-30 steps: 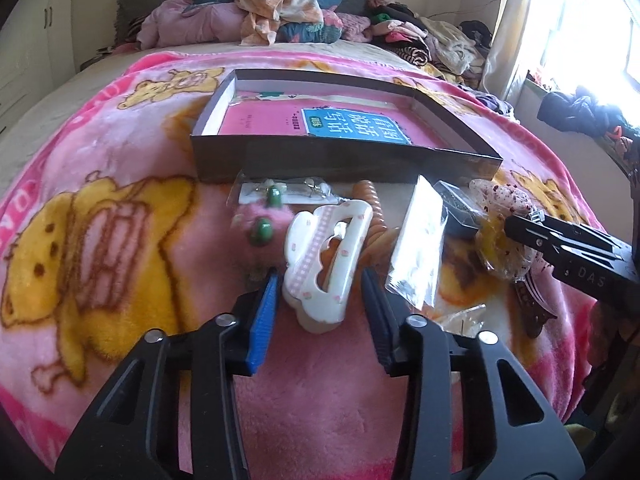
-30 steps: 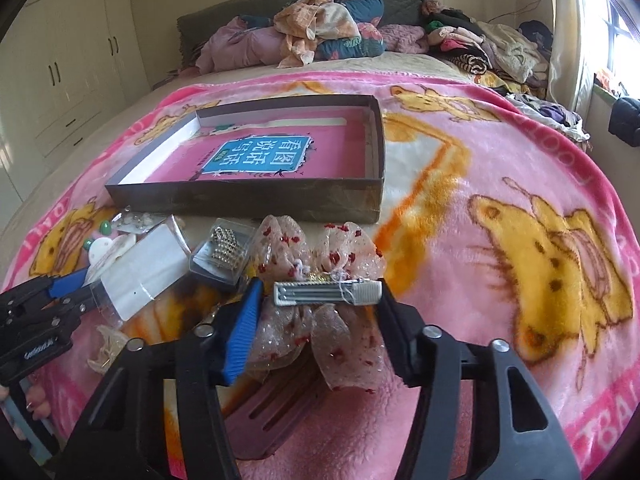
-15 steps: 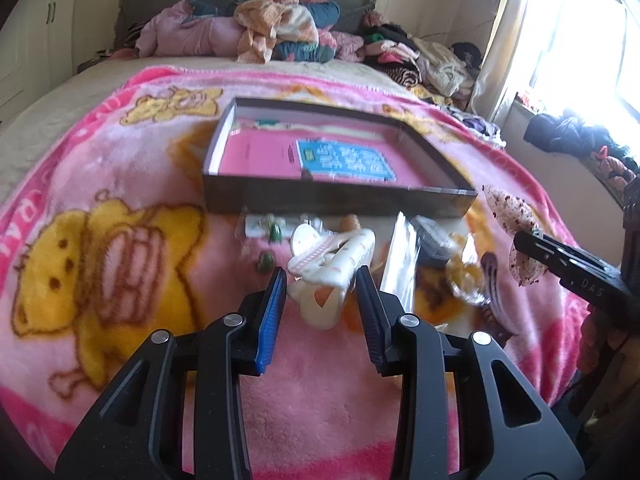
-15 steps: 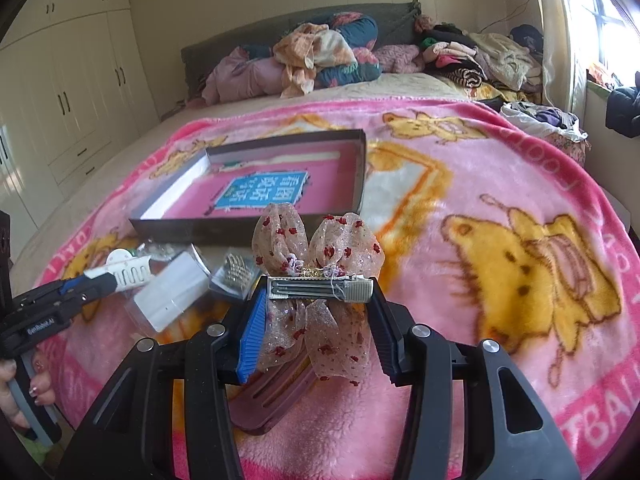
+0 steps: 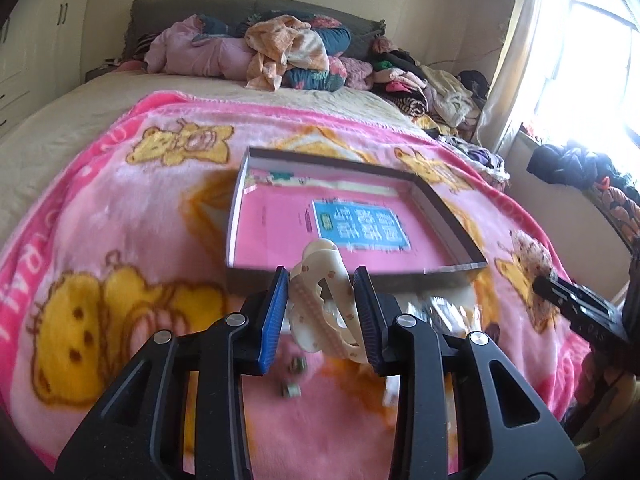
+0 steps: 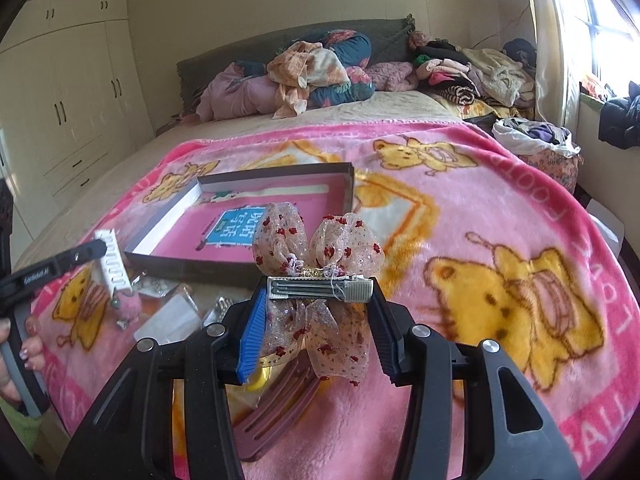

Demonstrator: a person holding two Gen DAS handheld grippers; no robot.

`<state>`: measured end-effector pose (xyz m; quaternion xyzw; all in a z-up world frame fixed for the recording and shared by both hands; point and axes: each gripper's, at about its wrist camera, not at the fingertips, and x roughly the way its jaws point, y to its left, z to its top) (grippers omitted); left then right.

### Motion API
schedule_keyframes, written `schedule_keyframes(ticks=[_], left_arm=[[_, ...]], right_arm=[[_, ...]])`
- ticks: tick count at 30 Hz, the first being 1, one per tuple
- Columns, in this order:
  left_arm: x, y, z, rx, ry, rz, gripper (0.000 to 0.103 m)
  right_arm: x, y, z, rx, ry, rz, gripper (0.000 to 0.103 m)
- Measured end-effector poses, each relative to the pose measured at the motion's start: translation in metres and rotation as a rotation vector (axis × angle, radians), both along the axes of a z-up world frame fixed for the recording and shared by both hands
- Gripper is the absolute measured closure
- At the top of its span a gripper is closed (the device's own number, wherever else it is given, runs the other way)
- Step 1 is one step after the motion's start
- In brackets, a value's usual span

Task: Organize jewelry
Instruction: 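Carry both clips into the grey box and open both tools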

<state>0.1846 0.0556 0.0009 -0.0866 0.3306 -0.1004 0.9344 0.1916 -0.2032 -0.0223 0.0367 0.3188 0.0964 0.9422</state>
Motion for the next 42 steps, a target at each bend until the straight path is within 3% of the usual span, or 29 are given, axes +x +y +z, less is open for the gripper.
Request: schedule_keyframes(ticks=[8, 21, 31, 42], left_arm=[[0.043, 0.000, 0.014, 0.010, -0.035, 0.028, 0.078], [0.099, -0.002, -0.015, 0.044, 0.025, 0.041, 0.078], [0.109, 0.003, -0.035, 0.045, 0.062, 0.045, 0.079], [0.112, 0.005, -0.040, 0.056, 0.067, 0.058, 0.078]], right_arm=[[0.026, 0.006, 0.005, -0.028, -0.008, 0.002, 0.058], [0.097, 0.029, 0.010, -0.081, 0.013, 0.046, 0.058], [0.132, 0.045, -0.019, -0.110, 0.093, 0.069, 0.058], [0.143, 0.045, -0.046, -0.109, 0.158, 0.057, 0.054]])
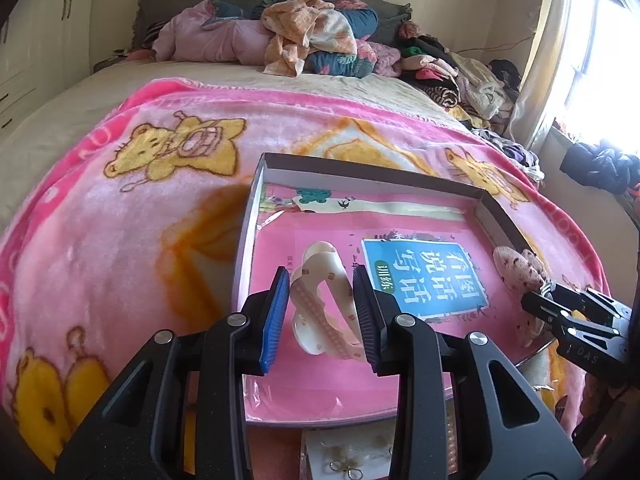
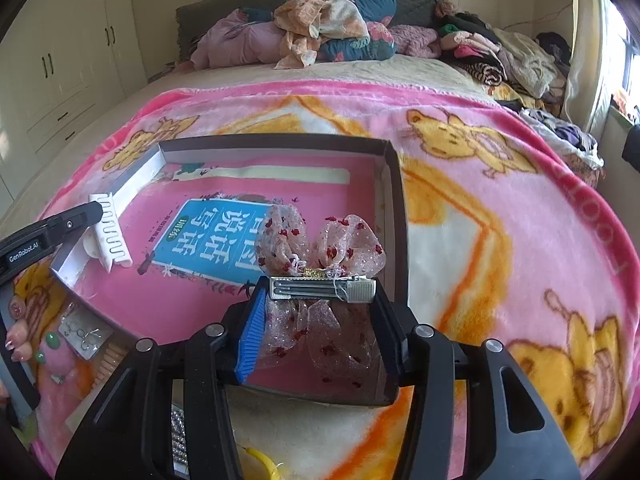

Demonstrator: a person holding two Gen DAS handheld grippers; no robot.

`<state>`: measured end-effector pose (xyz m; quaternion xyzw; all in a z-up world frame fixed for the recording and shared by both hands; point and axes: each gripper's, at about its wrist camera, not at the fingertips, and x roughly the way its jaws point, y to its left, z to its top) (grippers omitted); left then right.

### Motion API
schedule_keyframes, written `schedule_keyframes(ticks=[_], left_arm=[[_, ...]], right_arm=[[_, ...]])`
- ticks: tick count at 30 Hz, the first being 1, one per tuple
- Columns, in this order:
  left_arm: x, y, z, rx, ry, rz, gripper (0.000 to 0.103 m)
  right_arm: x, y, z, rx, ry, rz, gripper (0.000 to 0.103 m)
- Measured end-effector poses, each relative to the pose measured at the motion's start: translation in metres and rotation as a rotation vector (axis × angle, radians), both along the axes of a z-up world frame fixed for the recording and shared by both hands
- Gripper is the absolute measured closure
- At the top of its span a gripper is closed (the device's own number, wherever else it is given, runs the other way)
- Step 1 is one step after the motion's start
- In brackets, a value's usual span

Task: Organize jewelry
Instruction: 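Carry both clips into the grey box and open both tools, then withdraw both tools from the box back toward the remaining jewelry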

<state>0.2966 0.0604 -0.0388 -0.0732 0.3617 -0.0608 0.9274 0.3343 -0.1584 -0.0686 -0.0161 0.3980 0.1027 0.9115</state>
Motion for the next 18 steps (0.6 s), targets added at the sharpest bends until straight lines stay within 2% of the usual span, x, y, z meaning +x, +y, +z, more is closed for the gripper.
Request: schedule_keyframes(ticks=[4, 6, 9, 12, 18], left_arm=[[0.002, 0.001, -0.002, 0.008, 0.000, -0.002, 0.078], [0.003, 0.001, -0.003, 0.013, -0.001, 0.000, 0.078], [0.003, 0.001, -0.002, 0.013, -0.001, 0.002, 0.076], [0.002, 0.002, -0.002, 0.018, 0.004, 0.004, 0.065], [-0.001, 0.001, -0.001, 0.035, -0.004, 0.002, 0.047]], right_arm=[[-0.007, 0.003, -0.001, 0.004, -0.017, 0.017, 0.046], [-0.011, 0.003, 0.001, 0.011, -0.025, 0.020, 0.039], [-0.019, 0.000, 0.005, 0.027, -0.048, 0.010, 0.034], [-0.029, -0.006, 0.012, 0.039, -0.077, -0.007, 0.026], [-0.047, -0.013, 0.019, 0.048, -0.108, -0.026, 0.018]])
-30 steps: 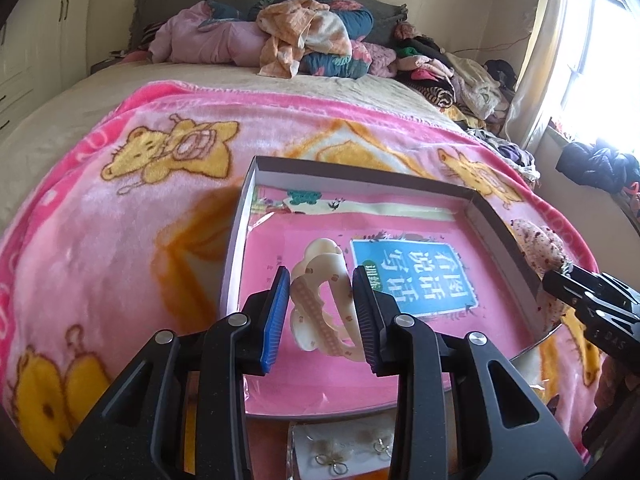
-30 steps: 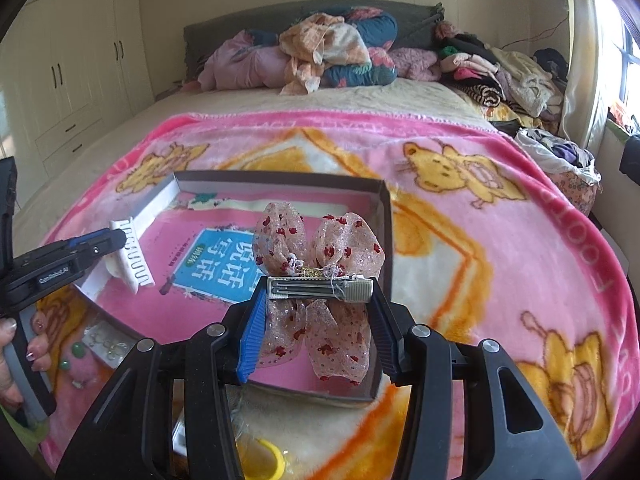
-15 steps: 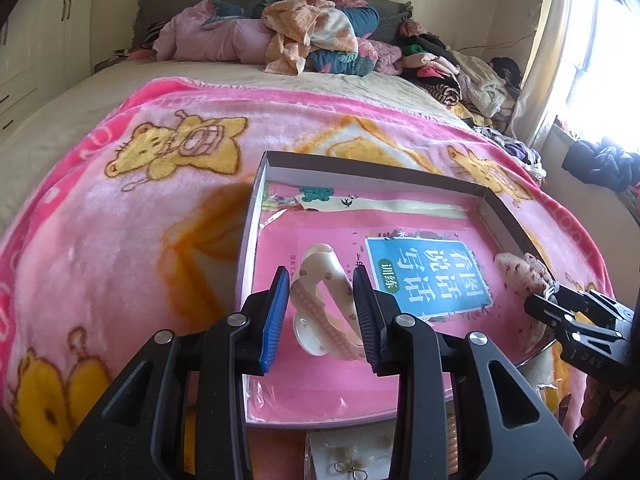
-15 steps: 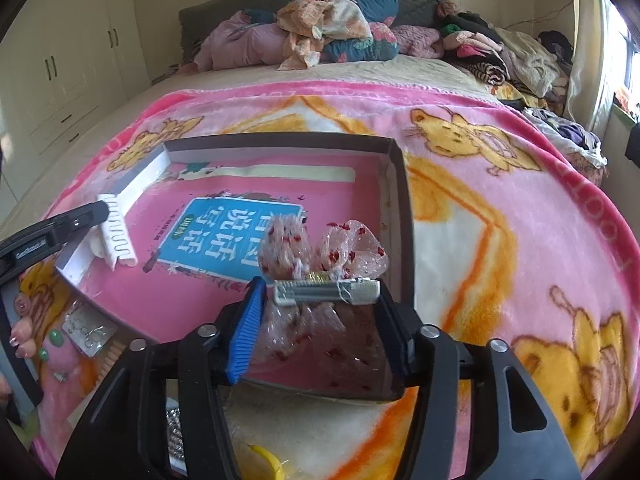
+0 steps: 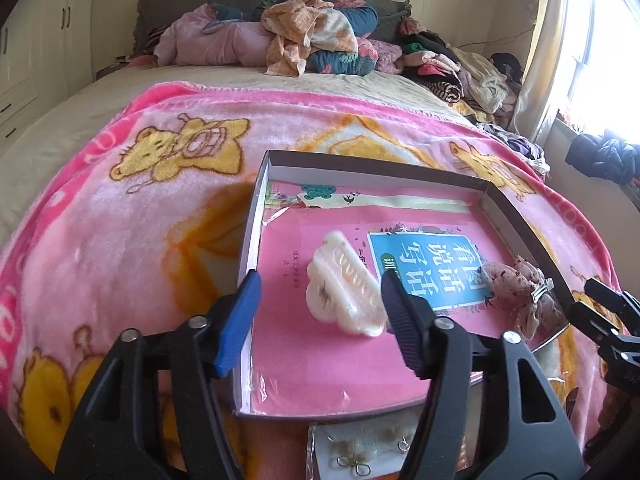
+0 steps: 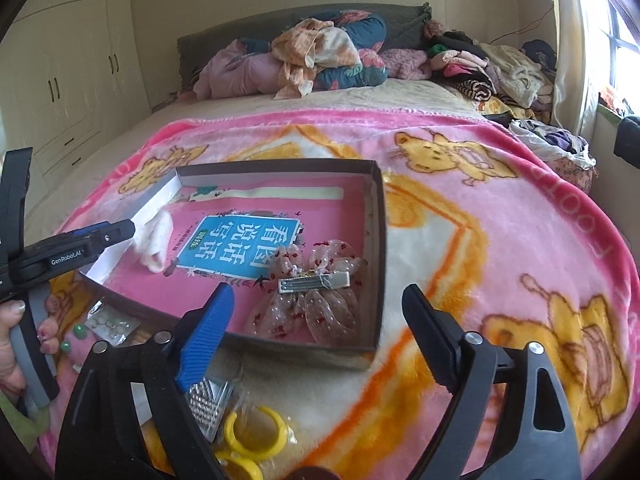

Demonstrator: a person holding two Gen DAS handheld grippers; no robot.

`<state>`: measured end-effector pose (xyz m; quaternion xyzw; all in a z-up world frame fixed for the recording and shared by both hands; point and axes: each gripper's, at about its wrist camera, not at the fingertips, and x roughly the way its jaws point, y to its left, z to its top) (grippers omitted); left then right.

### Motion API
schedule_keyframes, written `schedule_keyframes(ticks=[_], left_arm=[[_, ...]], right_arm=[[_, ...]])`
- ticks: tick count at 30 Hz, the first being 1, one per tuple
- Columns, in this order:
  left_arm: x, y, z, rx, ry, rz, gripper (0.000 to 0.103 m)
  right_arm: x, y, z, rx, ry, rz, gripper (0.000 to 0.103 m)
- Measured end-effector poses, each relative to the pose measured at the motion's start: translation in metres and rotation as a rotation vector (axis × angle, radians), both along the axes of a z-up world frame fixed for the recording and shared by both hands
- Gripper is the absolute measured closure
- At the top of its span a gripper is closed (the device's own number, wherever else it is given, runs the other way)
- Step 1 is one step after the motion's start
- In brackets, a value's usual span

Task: Organize jewelry
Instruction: 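Withdraw both tools from the box back toward the remaining jewelry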

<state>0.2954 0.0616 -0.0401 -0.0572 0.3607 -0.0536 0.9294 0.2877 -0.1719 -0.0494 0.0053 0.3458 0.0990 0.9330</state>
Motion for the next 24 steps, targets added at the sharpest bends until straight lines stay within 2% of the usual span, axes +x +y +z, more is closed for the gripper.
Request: schedule_keyframes(ticks=[2, 5, 7, 17, 24], left_arm=[[-0.003, 0.000, 0.001, 0.010, -0.008, 0.002, 0.041], [-0.010, -0.002, 0.005, 0.010, -0.017, 0.001, 0.039], [-0.014, -0.002, 0.008, 0.010, -0.025, 0.002, 0.033], [-0.052, -0.002, 0.034, -0.021, -0.089, 0.008, 0.012], [-0.077, -0.006, 0.049, -0.030, -0.132, 0.000, 0.012]], right_arm=[[-0.006, -0.002, 0.003, -0.001, -0.012, -0.004, 0.016], [-0.015, -0.006, 0.008, -0.001, -0.031, -0.011, 0.014], [-0.022, -0.008, 0.012, -0.002, -0.051, -0.017, 0.013], [-0.052, -0.021, 0.029, 0.025, -0.100, -0.034, 0.011], [-0.075, -0.027, 0.040, 0.016, -0.148, -0.039, 0.011]])
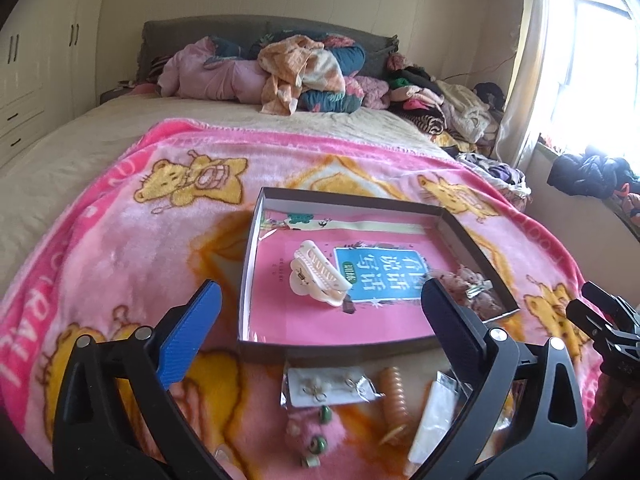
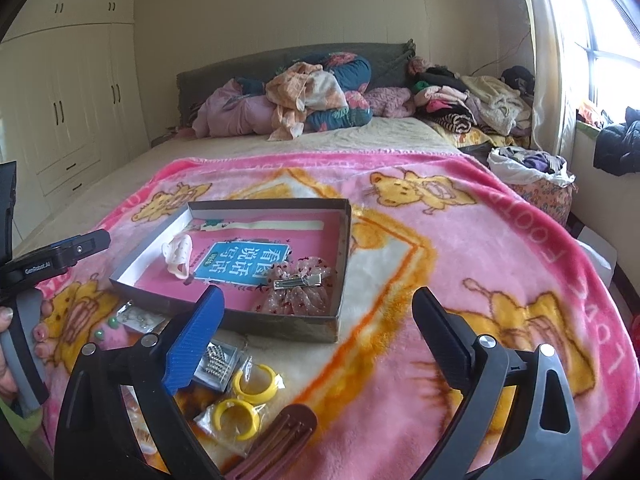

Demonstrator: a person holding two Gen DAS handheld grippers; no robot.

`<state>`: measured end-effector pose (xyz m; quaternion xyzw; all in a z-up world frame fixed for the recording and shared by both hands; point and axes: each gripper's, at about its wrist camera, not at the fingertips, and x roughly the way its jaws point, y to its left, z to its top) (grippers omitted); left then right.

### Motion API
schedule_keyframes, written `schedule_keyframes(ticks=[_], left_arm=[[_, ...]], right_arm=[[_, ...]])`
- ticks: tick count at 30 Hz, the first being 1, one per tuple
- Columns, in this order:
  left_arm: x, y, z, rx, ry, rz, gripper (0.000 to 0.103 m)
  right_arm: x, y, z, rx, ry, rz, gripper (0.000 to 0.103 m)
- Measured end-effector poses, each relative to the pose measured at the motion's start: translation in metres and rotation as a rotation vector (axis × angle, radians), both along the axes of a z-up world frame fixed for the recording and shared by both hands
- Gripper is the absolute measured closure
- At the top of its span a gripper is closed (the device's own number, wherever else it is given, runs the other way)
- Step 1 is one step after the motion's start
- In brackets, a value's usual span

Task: Organize jewelry
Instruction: 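Withdraw both tools from the box back toward the remaining jewelry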

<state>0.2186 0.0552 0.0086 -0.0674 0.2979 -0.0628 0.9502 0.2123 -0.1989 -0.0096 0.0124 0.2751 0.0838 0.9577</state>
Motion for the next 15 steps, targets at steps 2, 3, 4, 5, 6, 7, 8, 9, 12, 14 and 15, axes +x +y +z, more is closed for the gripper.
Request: schedule_keyframes(ticks=[2, 3, 4, 5, 6, 7, 8, 9, 12, 14, 15], left_arm=[[-0.008, -0.001, 0.003, 0.003, -0.012, -0.003, 0.012], [-0.010, -0.002, 0.004, 0.001, -0.016, -0.005, 0.011], [-0.015, -0.003, 0.005, 0.001, -0.021, -0.007, 0.012], [-0.019, -0.003, 0.006, 0.002, -0.022, -0.007, 0.011], [-0.020, -0.003, 0.006, 0.002, -0.022, -0.007, 0.011], [-0.023, -0.002, 0.006, -0.001, -0.022, -0.008, 0.011], [-0.026, -0.003, 0.006, -0.003, -0.021, -0.008, 0.011], [-0.029, -0.002, 0.005, -0.005, -0.020, -0.008, 0.011], [-0.036, -0.002, 0.004, -0.004, -0.017, -0.008, 0.012], [-0.038, -0.002, 0.004, -0.005, -0.016, -0.008, 0.011], [-0.040, -0.001, 0.004, -0.007, -0.015, -0.009, 0.011]], right_arm=[[-0.004, 0.000, 0.002, -0.001, -0.009, 0.004, 0.011], [-0.008, 0.000, 0.003, -0.004, -0.014, 0.005, 0.011], [-0.011, 0.000, 0.004, -0.007, -0.019, 0.008, 0.011], [-0.015, 0.001, 0.005, -0.008, -0.024, 0.012, 0.011], [-0.017, 0.001, 0.006, -0.008, -0.025, 0.013, 0.011], [-0.021, 0.001, 0.007, -0.007, -0.027, 0.017, 0.011], [-0.023, 0.001, 0.007, -0.006, -0.029, 0.021, 0.011], [-0.027, 0.002, 0.008, -0.006, -0.033, 0.024, 0.011], [-0.033, 0.004, 0.009, -0.009, -0.035, 0.033, 0.011], [-0.038, 0.006, 0.009, -0.011, -0.036, 0.041, 0.011], [-0.041, 0.007, 0.009, -0.012, -0.036, 0.046, 0.011]])
